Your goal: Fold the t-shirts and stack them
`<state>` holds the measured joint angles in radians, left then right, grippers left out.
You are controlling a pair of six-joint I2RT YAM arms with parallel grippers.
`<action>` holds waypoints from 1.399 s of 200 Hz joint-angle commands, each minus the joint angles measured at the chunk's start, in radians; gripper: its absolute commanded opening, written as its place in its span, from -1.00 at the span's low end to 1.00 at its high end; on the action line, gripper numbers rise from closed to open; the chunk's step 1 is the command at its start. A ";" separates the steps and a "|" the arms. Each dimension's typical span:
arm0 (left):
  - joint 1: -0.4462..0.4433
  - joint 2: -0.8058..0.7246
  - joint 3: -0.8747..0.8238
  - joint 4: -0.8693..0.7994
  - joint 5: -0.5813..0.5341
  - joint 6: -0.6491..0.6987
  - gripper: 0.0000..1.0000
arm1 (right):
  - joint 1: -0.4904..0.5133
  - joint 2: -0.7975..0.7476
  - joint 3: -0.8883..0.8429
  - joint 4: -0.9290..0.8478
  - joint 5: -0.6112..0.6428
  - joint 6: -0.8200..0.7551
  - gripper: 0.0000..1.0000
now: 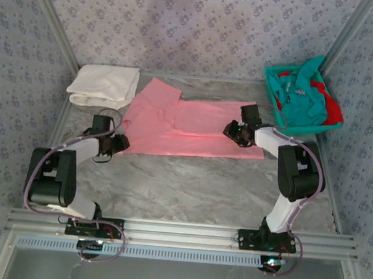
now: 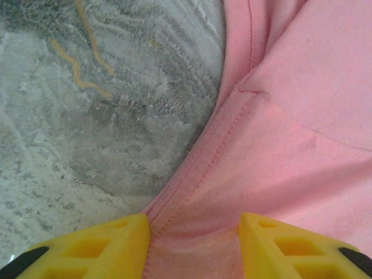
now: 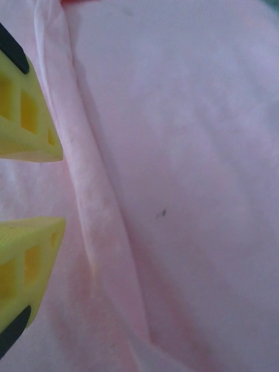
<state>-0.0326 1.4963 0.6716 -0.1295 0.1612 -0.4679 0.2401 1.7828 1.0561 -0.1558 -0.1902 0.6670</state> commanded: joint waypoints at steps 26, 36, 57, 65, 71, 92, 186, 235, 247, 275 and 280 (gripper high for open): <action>0.007 0.036 -0.006 -0.051 0.012 0.017 -0.08 | -0.007 0.061 0.027 -0.002 0.017 0.016 -0.34; 0.008 0.036 -0.006 -0.050 0.014 0.017 -0.09 | -0.003 0.072 0.039 0.002 0.017 0.015 -0.34; 0.007 0.035 -0.009 -0.050 0.015 0.017 -0.09 | -0.003 0.095 0.059 0.008 0.020 0.017 -0.34; 0.007 0.034 -0.009 -0.049 0.015 0.017 -0.09 | -0.003 0.103 0.063 0.013 0.021 0.017 -0.34; 0.007 0.033 -0.009 -0.048 0.015 0.017 -0.09 | -0.004 0.108 0.067 0.017 0.020 0.018 -0.33; 0.007 0.036 -0.010 -0.047 0.018 0.017 -0.09 | -0.004 0.116 0.077 0.028 0.017 0.025 -0.34; 0.007 0.033 -0.012 -0.044 0.019 0.017 -0.08 | -0.036 0.184 0.162 0.055 0.010 0.022 -0.32; 0.007 -0.023 -0.027 -0.039 -0.008 0.014 -0.07 | -0.069 0.206 0.217 0.062 -0.018 0.031 -0.32; 0.007 -0.047 -0.030 -0.041 -0.022 0.012 -0.07 | -0.078 0.201 0.223 0.060 -0.018 0.031 -0.31; 0.007 -0.078 -0.009 -0.076 -0.056 0.008 -0.06 | -0.107 0.191 0.225 0.057 -0.029 0.026 -0.31; 0.007 -0.083 -0.004 -0.083 -0.063 0.008 -0.05 | -0.106 0.183 0.225 0.049 -0.028 0.011 -0.33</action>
<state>-0.0319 1.4521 0.6525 -0.1520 0.1448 -0.4618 0.1528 1.9816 1.2572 -0.0921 -0.2039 0.6853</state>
